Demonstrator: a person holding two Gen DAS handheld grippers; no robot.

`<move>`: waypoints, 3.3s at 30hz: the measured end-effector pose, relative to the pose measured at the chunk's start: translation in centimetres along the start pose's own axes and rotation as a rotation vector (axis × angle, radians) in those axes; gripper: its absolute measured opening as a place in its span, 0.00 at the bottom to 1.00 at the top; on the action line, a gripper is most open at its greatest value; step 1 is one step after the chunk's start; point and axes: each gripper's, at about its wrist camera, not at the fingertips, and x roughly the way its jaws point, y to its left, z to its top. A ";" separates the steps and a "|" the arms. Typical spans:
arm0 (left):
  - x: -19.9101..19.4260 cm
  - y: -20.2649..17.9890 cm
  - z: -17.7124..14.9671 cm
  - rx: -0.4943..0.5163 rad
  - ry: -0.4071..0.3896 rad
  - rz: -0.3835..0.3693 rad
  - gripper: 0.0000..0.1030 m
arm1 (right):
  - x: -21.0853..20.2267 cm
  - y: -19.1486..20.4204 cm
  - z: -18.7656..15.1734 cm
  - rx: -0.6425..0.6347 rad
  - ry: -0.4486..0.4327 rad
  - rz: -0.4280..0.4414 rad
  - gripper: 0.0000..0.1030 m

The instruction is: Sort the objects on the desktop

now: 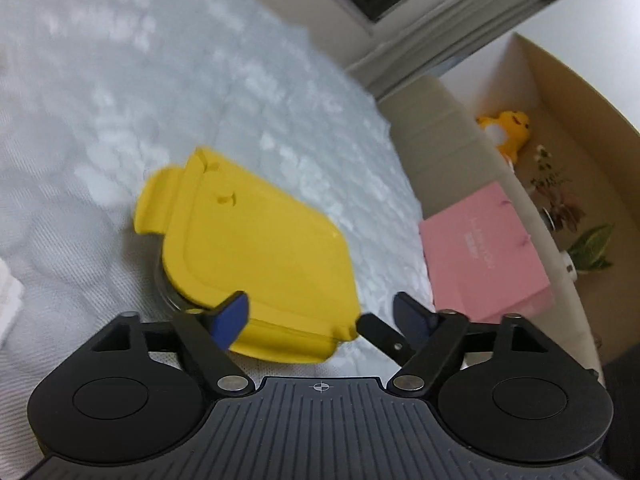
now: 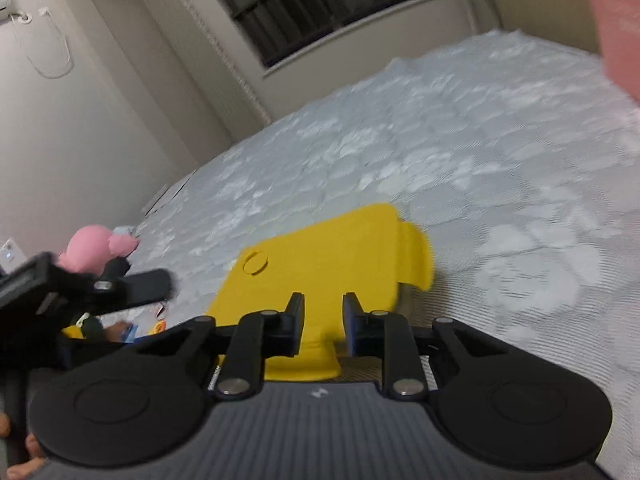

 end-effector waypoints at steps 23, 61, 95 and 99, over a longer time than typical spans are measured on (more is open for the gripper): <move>-3.8 -3.5 -7.4 0.332 -0.174 0.483 0.92 | -4.9 2.4 -3.0 -0.208 -0.159 -0.156 0.96; -3.6 -6.4 -15.7 0.498 -0.261 0.660 1.00 | -8.6 5.9 -9.2 -0.256 -0.105 -0.262 1.00; -2.1 -3.2 -14.4 0.375 -0.216 0.671 1.00 | -5.2 4.6 -9.6 -0.277 -0.043 -0.357 1.00; -2.1 -3.1 -14.4 0.372 -0.209 0.669 1.00 | -5.1 4.5 -9.5 -0.272 -0.038 -0.359 1.00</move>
